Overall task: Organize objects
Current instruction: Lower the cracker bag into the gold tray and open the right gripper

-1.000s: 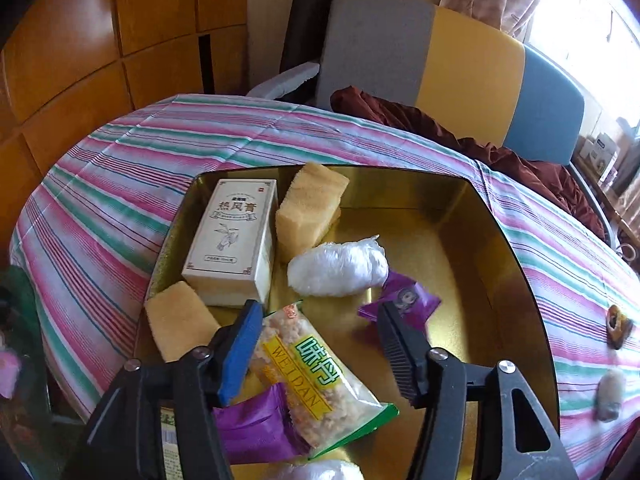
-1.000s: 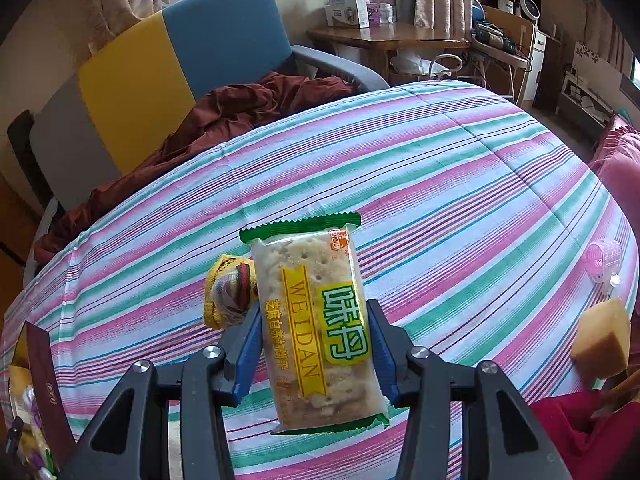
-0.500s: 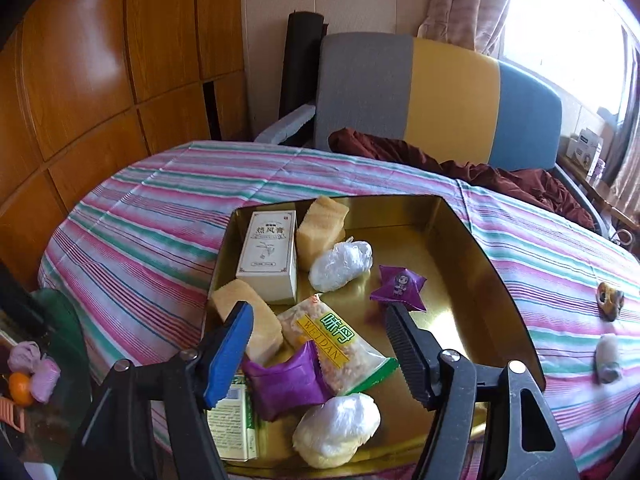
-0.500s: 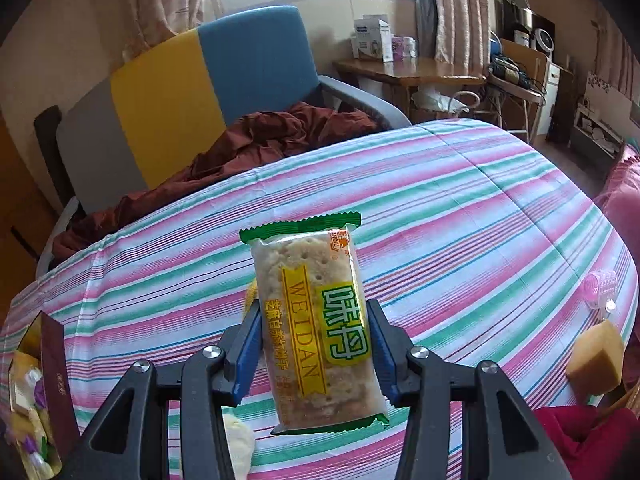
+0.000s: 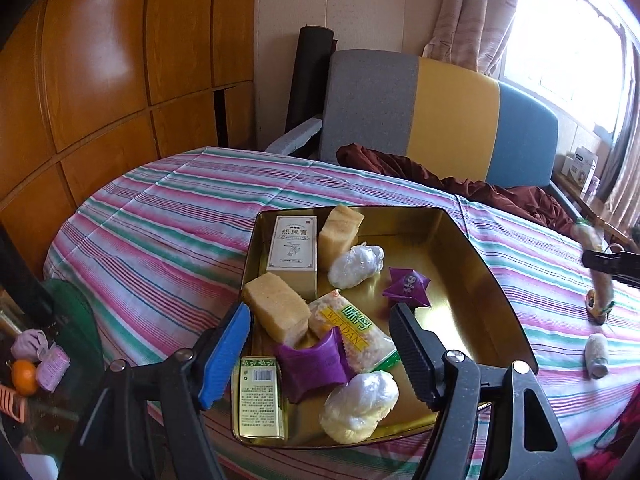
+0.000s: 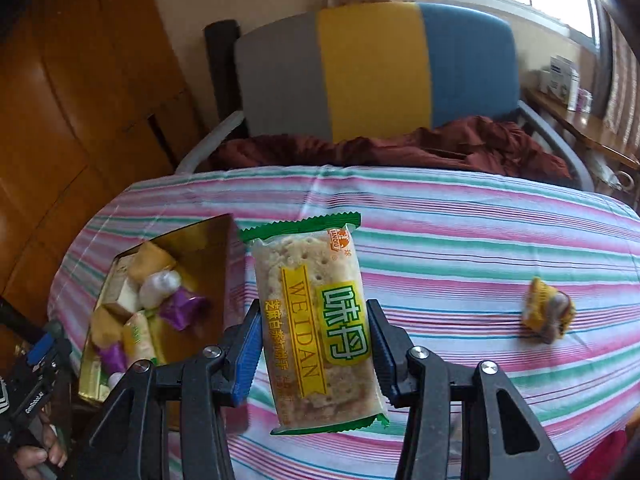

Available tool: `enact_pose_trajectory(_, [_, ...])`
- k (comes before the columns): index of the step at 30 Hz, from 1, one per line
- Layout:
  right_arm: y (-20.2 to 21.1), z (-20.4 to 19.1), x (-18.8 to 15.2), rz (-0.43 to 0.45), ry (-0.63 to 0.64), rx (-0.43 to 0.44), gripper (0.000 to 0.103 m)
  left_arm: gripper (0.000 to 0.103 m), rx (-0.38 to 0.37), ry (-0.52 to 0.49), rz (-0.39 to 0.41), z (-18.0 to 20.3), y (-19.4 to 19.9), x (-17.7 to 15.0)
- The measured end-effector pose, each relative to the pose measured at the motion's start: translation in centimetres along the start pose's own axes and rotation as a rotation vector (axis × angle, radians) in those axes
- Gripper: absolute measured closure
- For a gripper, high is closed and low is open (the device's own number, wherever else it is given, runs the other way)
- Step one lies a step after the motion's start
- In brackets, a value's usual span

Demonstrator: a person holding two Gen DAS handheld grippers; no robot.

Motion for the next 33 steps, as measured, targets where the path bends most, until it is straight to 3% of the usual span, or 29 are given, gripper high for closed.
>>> enact_pose_trajectory(4, [-4.9, -5.0, -0.4, -0.125, 0.042, 0.112, 0.054, 0.030, 0.006, 0.018, -0.006, -0.8, -0.2, -0.2])
enact_pose_trajectory(8, [-9.7, -8.3, -0.1, -0.212, 0.049, 0.155, 0.054, 0.030, 0.003, 0.038, -0.017, -1.5, -0.5, -0.4])
enact_pose_trajectory(12, [-13.5, -9.5, 1.7, -0.225, -0.037, 0.165, 0.054, 0.030, 0.007, 0.055, -0.032, -2.4, -1.0, -0.7])
enact_pose_trajectory(17, [-16.5, -10.2, 3.6, -0.244, -0.055, 0.162, 0.053, 0.030, 0.019, 0.073, -0.046, -3.1, -1.5, -0.9])
enact_pose_trajectory(24, [-15.7, -10.8, 3.0, -0.228, -0.015, 0.146, 0.053, 0.030, 0.029, 0.086, -0.052, -3.3, -1.8, -1.1])
enact_pose_trajectory(27, [-14.8, -11.0, 2.3, -0.215, 0.024, 0.140, 0.053, 0.023, 0.032, 0.088, -0.048, -3.3, -1.6, -1.1])
enact_pose_trajectory(33, [-11.9, -11.2, 0.3, -0.171, 0.097, 0.112, 0.053, 0.022, 0.023, 0.078, -0.031, -2.8, -0.9, -1.0])
Point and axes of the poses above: each gripper's, at about its wrist camera, not at the fingertips, and y roughly against the way its jaws point, z to its right, x to its top, the point moved 2 cm from there along -y, roughly the way its jaws point, and after that the axes turned 12 degrees about x, right-handed, at the moved point
